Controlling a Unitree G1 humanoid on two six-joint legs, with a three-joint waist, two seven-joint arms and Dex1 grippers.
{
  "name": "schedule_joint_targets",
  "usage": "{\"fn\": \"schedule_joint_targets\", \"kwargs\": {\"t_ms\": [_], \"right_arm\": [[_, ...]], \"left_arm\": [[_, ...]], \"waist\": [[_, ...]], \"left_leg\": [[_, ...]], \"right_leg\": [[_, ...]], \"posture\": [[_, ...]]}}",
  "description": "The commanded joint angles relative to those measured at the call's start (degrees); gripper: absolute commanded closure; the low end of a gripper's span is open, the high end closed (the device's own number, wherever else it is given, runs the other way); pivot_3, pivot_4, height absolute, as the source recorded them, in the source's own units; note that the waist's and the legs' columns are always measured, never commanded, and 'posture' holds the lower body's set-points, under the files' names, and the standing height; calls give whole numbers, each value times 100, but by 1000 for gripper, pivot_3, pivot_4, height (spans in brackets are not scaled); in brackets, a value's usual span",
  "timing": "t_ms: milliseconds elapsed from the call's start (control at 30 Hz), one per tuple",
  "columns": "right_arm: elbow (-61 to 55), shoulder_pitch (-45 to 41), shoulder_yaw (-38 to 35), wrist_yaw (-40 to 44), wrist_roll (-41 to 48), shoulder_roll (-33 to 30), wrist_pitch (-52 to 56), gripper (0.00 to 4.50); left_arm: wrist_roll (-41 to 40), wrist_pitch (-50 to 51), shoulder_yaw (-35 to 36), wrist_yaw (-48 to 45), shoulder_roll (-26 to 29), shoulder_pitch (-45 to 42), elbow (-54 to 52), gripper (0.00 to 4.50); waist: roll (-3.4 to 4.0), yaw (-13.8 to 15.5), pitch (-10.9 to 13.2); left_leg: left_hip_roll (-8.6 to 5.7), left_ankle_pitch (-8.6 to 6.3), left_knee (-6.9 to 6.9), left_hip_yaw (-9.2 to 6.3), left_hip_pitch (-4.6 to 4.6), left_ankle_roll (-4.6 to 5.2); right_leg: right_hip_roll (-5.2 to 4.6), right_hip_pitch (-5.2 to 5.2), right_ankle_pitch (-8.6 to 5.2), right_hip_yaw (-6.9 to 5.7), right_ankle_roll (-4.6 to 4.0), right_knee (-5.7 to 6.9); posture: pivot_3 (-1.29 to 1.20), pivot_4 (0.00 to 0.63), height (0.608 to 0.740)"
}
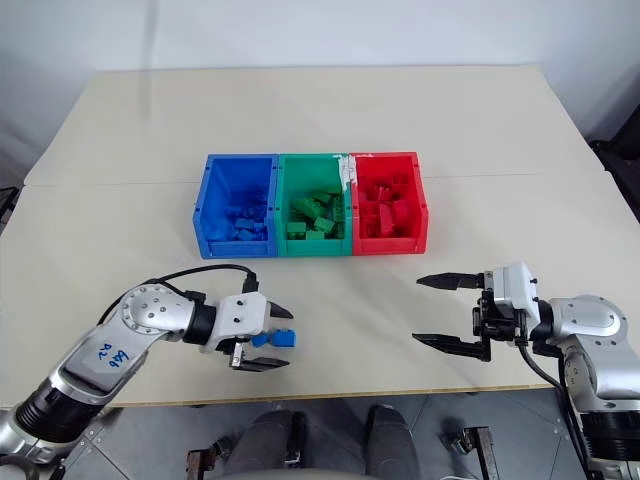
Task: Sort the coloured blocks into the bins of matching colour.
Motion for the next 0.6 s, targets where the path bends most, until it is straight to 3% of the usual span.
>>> {"fn": "schedule_joint_targets", "kwargs": {"t_ms": [33,233,433,600], "right_arm": [[-107,-89,-190,-27,63,-3,-94,0],[14,-179,-165,-21,22,25,-163,0],[233,-373,-56,-7,-82,110,-272,0],[441,-550,14,19,-177,214,-403,0]], "left_arm": [[115,-111,-46,57,-12,123,-97,1746],[156,-444,108,150,-76,205,71,3573],[-888,-632,1111,398,-956,-45,236,3571],[-1665,-303,2173,591,-1104,-517,564,3571]], "waist": [[0,-1,0],[0,-4,0],[0,0,0],[0,-7,0]], "left_leg": [[0,0,2,0,0,0],[7,0,18,-2,0,0],[8,-2,39,-9,-7,5],[6,-1,40,-11,-6,3]], "right_leg": [[0,0,0,0,0,1],[-1,3,0,1,0,8],[-5,3,3,1,4,20],[-5,3,3,-3,5,24]], "posture": [[0,150,740],[0,150,740],[0,150,740],[0,150,740]]}}
